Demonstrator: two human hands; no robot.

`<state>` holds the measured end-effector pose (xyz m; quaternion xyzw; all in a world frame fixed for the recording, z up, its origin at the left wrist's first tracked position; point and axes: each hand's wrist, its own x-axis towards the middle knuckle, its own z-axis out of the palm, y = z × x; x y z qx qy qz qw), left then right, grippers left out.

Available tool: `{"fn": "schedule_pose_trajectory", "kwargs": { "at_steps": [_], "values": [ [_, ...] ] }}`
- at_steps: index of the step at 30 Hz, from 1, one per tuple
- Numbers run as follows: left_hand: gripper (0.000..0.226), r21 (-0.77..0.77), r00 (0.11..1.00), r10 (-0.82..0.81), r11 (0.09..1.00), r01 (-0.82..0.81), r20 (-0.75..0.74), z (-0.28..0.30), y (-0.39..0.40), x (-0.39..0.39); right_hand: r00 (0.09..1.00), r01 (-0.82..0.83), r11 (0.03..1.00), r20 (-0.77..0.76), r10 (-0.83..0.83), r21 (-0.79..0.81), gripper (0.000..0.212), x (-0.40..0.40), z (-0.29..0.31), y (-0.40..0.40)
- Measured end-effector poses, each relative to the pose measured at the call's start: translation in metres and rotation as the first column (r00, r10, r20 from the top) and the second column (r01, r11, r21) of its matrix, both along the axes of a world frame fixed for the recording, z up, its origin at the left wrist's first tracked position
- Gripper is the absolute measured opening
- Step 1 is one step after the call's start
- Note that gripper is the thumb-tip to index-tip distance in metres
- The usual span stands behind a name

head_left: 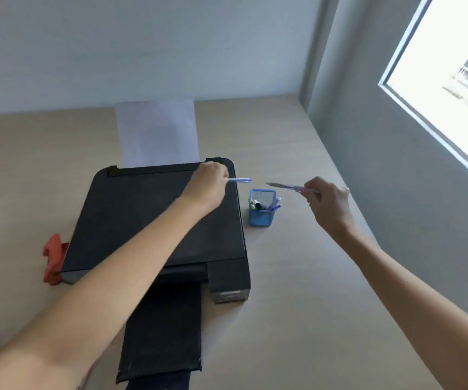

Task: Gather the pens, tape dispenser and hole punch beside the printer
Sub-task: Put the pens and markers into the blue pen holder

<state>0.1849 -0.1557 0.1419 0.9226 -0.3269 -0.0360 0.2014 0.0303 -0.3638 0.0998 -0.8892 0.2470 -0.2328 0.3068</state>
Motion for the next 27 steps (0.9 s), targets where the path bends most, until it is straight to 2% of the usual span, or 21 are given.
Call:
{"fn": "schedule_pose_trajectory", "kwargs": {
  "at_steps": [2, 7, 11, 15, 18, 21, 25, 27],
  "values": [
    [0.015, 0.079, 1.000, 0.003, 0.997, -0.002, -0.004, -0.019, -0.045, 0.010, 0.997, -0.040, 0.999, -0.070, 0.038, -0.036, 0.011, 0.024, -0.014, -0.018],
    [0.020, 0.277, 0.998, -0.012, 0.960, 0.029, -0.064, -0.050, -0.105, 0.013, 0.952, -0.204, 0.975, -0.247, 0.178, -0.085, 0.012, 0.075, -0.053, -0.034],
    [0.027, 0.356, 0.997, -0.024, 0.933, 0.046, -0.067, -0.066, -0.123, 0.012, 0.906, -0.267, 0.955, -0.373, 0.202, -0.130, 0.015, 0.086, -0.065, -0.032],
    [0.030, 0.363, 0.994, -0.069, 0.927, 0.097, -0.089, -0.070, -0.124, 0.011, 0.871, -0.319, 0.935, -0.437, 0.224, -0.157, 0.010, 0.090, -0.075, -0.034],
    [0.026, 0.307, 0.991, -0.088, 0.945, 0.114, -0.100, -0.069, -0.115, 0.011, 0.867, -0.330, 0.929, -0.443, 0.228, -0.169, 0.024, 0.088, -0.076, -0.032],
    [0.021, 0.158, 0.990, -0.087, 0.982, 0.103, -0.108, -0.055, -0.092, 0.012, 0.903, -0.305, 0.941, -0.361, 0.235, -0.148, 0.037, 0.081, -0.064, -0.024],
    [0.022, -0.076, 0.994, -0.091, 0.993, 0.087, -0.057, -0.014, -0.024, 0.003, 0.958, -0.270, 0.946, -0.145, 0.246, -0.181, 0.029, 0.080, -0.025, 0.008],
    [0.021, -0.188, 0.996, -0.074, 0.980, 0.062, -0.056, 0.003, 0.026, -0.004, 0.958, -0.287, 0.940, -0.030, 0.287, -0.185, 0.022, 0.080, -0.003, 0.039]
  ]
}}
